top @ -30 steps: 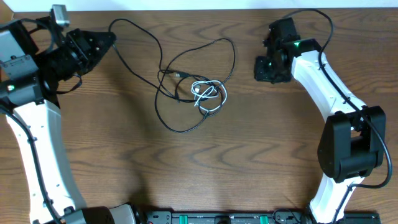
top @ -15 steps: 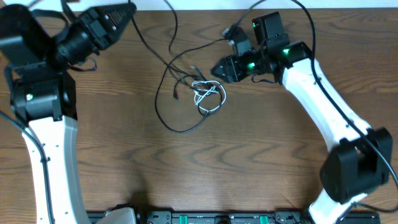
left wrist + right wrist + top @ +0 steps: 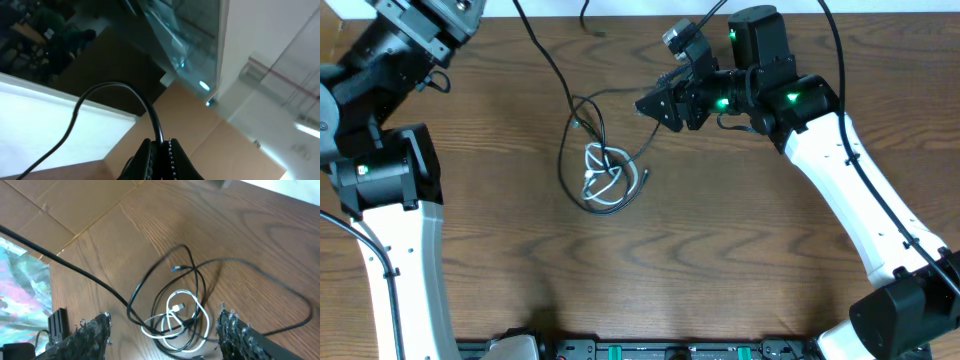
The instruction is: Untangle cables
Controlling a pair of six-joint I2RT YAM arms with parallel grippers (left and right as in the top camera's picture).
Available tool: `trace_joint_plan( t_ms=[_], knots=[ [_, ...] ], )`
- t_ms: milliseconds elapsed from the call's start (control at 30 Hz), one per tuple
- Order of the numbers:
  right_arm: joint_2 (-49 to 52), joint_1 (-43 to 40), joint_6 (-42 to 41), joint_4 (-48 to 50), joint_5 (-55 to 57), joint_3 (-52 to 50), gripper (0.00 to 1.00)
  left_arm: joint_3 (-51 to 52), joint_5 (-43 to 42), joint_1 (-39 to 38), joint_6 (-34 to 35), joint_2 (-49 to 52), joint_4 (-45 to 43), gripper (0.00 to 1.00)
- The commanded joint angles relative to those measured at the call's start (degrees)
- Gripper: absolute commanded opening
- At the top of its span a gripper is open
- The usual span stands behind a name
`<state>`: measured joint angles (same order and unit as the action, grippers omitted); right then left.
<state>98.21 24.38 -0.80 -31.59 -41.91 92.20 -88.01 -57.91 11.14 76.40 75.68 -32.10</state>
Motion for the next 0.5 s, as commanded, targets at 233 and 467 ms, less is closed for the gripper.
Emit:
trace_joint_plan(
  t_ms=[233, 467],
  knots=[
    [0.09, 8.04, 0.92, 5.38, -3.48, 0.52, 0.72, -1.01, 1.84, 0.02, 4.70, 0.00, 0.31, 0.07],
    [4.07, 13.46, 0.90, 10.19, -1.16, 0.52, 0.74, -1.01, 0.90, 0.02, 4.70, 0.00, 0.31, 0.07]
  ],
)
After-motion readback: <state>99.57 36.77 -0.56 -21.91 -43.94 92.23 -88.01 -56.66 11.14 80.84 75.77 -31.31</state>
